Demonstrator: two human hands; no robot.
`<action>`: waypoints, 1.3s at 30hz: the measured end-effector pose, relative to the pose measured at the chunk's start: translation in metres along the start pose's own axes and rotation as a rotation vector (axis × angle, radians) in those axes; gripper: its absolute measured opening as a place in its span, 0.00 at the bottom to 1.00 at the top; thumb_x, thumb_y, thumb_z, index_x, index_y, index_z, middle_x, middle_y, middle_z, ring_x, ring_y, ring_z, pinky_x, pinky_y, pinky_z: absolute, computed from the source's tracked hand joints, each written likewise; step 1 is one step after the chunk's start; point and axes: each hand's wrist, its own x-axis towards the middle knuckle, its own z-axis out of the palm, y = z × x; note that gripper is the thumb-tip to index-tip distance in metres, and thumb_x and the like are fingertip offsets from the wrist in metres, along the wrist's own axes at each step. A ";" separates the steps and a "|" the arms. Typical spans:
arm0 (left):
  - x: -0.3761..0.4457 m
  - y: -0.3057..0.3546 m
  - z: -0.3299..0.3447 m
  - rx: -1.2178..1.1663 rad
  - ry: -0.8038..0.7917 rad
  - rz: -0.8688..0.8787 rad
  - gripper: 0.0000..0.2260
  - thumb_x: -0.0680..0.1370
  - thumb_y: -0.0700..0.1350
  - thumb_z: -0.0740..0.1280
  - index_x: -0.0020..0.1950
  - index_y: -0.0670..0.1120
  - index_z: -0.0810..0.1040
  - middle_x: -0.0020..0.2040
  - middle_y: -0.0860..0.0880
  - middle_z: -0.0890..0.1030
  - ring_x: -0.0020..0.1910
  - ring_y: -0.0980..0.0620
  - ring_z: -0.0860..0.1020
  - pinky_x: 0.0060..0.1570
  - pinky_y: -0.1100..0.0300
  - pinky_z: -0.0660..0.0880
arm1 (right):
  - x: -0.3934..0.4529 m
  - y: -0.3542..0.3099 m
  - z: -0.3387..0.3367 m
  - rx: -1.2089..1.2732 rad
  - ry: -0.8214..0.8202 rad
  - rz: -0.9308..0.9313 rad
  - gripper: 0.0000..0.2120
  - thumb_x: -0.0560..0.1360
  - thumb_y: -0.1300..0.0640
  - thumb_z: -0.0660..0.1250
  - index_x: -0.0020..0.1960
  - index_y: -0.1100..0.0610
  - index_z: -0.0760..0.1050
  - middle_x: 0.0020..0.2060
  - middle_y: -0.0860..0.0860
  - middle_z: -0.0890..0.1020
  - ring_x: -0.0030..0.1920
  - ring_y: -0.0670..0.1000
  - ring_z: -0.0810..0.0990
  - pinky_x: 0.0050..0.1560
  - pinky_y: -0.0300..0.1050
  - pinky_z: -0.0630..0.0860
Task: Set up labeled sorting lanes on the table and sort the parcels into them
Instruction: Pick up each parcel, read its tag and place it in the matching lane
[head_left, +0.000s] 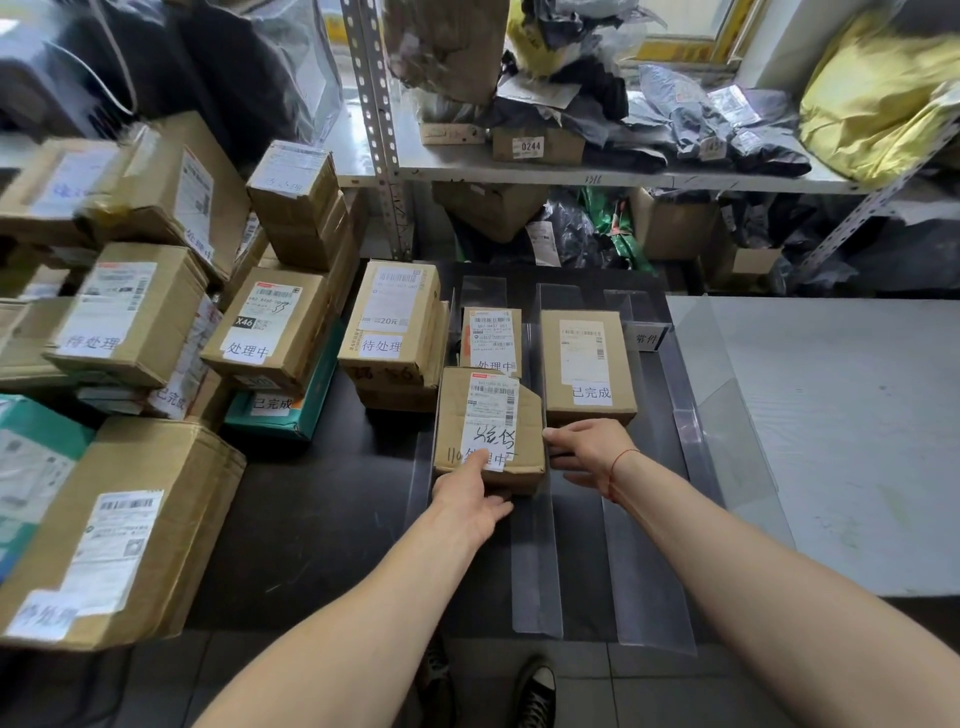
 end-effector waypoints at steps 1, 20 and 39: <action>-0.005 0.005 0.003 0.020 -0.003 -0.011 0.23 0.84 0.42 0.69 0.78 0.46 0.69 0.71 0.38 0.78 0.73 0.30 0.74 0.76 0.30 0.63 | -0.002 0.001 0.001 -0.020 0.028 -0.021 0.07 0.79 0.53 0.75 0.52 0.57 0.85 0.46 0.53 0.89 0.48 0.52 0.88 0.47 0.48 0.82; -0.130 0.082 -0.037 0.992 0.141 0.858 0.08 0.84 0.52 0.67 0.49 0.50 0.81 0.44 0.49 0.85 0.44 0.52 0.86 0.47 0.51 0.86 | -0.087 -0.056 0.034 -0.363 0.132 -0.628 0.09 0.83 0.51 0.68 0.57 0.55 0.83 0.49 0.48 0.85 0.50 0.49 0.84 0.50 0.43 0.81; -0.160 0.308 -0.240 1.302 0.048 1.145 0.10 0.83 0.53 0.69 0.60 0.51 0.84 0.52 0.53 0.83 0.52 0.52 0.81 0.47 0.59 0.80 | -0.173 -0.148 0.276 -0.454 0.110 -0.725 0.04 0.80 0.52 0.72 0.52 0.49 0.86 0.43 0.40 0.85 0.45 0.37 0.82 0.43 0.30 0.74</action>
